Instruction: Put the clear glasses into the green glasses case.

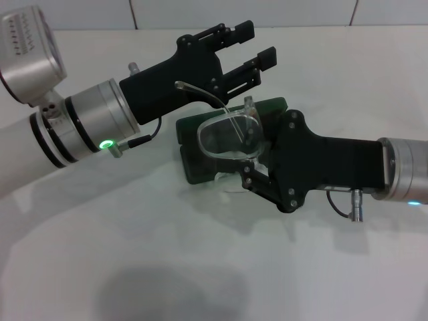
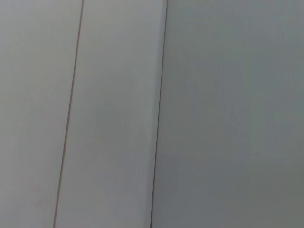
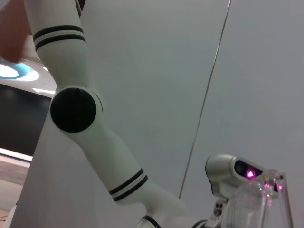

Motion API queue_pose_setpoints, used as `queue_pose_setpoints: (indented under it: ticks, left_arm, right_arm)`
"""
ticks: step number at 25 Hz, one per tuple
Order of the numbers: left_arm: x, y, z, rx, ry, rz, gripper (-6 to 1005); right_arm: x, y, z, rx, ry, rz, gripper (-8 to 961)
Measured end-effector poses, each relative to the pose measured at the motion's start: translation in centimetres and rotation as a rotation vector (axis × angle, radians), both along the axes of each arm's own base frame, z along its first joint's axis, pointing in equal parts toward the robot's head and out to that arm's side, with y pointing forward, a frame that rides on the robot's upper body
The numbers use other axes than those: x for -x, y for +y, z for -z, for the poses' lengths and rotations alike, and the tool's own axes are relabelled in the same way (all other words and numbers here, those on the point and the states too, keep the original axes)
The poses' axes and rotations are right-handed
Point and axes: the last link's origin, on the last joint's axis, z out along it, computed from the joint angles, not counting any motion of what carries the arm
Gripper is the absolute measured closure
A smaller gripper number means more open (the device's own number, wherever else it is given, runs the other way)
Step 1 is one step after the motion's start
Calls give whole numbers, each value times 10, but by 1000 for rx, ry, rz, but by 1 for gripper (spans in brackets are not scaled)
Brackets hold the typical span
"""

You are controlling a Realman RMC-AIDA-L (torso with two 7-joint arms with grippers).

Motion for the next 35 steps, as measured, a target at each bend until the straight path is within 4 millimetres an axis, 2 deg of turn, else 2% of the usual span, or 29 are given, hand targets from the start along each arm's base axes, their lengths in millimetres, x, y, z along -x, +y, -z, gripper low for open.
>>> queue_pose_setpoints:
  ticks: [13, 30, 35]
  left_arm:
    - [3, -9, 2, 31, 1, 16, 418]
    - [4, -11, 2, 34, -7, 24, 419]
    - [11, -10, -7, -19, -35, -12, 419]
  right_arm:
    - [-4, 12, 7, -4, -61, 85, 826]
    - [-6, 14, 8, -4, -75, 110, 825]
    - [-7, 14, 8, -13, -76, 110, 825]
